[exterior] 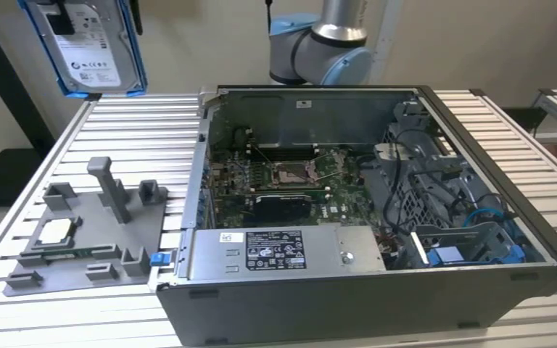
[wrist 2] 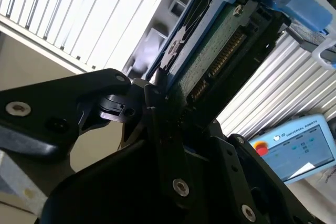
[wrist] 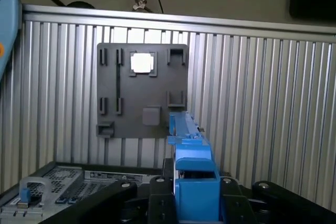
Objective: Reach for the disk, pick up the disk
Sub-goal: 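Pick up the disk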
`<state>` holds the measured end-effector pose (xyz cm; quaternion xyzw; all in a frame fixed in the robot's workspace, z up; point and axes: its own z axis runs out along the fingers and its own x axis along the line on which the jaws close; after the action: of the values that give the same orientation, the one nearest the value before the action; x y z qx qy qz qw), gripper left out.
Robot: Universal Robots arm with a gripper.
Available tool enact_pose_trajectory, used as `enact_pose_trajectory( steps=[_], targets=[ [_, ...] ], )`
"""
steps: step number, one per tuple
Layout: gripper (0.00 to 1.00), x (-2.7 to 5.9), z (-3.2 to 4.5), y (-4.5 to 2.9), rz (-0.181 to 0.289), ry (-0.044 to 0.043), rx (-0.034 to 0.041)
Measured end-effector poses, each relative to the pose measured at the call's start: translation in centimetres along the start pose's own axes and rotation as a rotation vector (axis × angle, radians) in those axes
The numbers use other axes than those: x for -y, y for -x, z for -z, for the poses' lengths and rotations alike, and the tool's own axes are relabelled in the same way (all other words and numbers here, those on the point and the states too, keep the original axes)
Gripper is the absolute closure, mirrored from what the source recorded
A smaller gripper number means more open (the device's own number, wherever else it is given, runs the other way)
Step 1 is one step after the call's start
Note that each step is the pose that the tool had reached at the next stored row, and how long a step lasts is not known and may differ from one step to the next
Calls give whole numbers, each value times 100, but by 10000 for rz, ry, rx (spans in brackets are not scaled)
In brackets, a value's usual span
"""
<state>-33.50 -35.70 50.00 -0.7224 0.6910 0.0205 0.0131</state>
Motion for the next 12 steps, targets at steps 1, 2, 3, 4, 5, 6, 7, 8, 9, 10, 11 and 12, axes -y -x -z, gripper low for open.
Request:
enact_pose_trajectory(
  steps=[1,2,3,4,5,6,7,8,9,10,11,12],
  targets=[
    [100,33,0,-4,-1,5,0],
    [100,65,1,-7,-2,10,0],
    [100,98,2,-10,-2,16,0],
    [100,133,2,-14,-2,22,0],
    [100,170,3,-18,-2,29,0],
    [100,209,3,-23,-2,35,0],
    [100,243,4,-26,-2,40,1],
    [100,280,4,-30,-3,45,1],
    [100,319,5,-35,-4,50,1],
    [100,358,5,-40,-3,55,1],
    [100,391,6,-45,-3,60,1],
    [100,430,7,-50,-3,65,1]
  ],
)
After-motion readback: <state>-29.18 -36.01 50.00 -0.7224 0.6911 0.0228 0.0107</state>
